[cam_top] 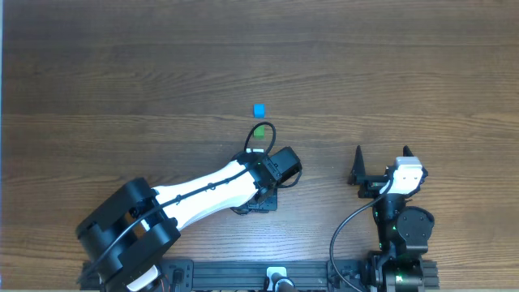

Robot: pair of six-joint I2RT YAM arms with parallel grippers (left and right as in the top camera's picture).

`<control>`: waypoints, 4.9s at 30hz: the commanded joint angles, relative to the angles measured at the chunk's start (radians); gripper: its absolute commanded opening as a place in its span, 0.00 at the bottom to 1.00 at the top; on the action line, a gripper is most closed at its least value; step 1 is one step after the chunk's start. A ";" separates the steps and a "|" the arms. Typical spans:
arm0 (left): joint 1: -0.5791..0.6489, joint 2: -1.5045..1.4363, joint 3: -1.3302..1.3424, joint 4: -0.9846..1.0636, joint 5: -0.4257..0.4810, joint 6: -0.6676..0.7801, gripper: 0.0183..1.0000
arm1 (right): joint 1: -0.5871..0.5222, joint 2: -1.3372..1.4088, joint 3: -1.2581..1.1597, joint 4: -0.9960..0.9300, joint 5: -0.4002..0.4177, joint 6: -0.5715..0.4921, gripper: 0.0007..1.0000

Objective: Stack Cubes

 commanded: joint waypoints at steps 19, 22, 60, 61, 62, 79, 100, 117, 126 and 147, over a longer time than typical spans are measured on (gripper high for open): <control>0.076 -0.132 0.211 -0.122 -0.092 0.084 0.02 | -0.005 -0.010 -0.008 0.002 -0.008 -0.002 0.99; 0.107 -0.131 0.240 -0.121 -0.092 0.110 0.02 | -0.005 -0.010 -0.008 0.002 -0.008 -0.002 0.99; 0.208 0.139 0.390 -0.152 -0.056 0.212 0.02 | -0.005 -0.010 -0.008 0.002 -0.008 -0.002 0.99; 0.208 0.142 0.390 -0.148 -0.056 0.212 0.02 | -0.005 -0.010 -0.008 0.002 -0.008 -0.002 0.99; 0.208 0.146 0.390 -0.143 -0.056 0.212 0.02 | -0.005 -0.010 -0.008 0.002 -0.008 -0.002 0.99; 0.208 0.169 0.390 -0.118 -0.056 0.208 0.02 | -0.005 -0.010 -0.008 0.002 -0.008 -0.002 0.99; 0.209 0.187 0.390 -0.100 -0.056 0.208 0.02 | -0.005 -0.010 -0.008 0.002 -0.008 -0.002 0.99; 0.211 0.187 0.390 -0.107 -0.064 0.204 0.02 | -0.005 -0.010 -0.008 0.002 -0.008 -0.002 0.99; 0.218 0.192 0.390 -0.107 -0.069 0.204 0.02 | -0.005 -0.010 -0.008 0.002 -0.008 -0.002 0.99; 0.221 0.196 0.390 -0.111 -0.083 0.202 0.02 | -0.005 -0.010 -0.008 0.002 -0.008 -0.002 0.99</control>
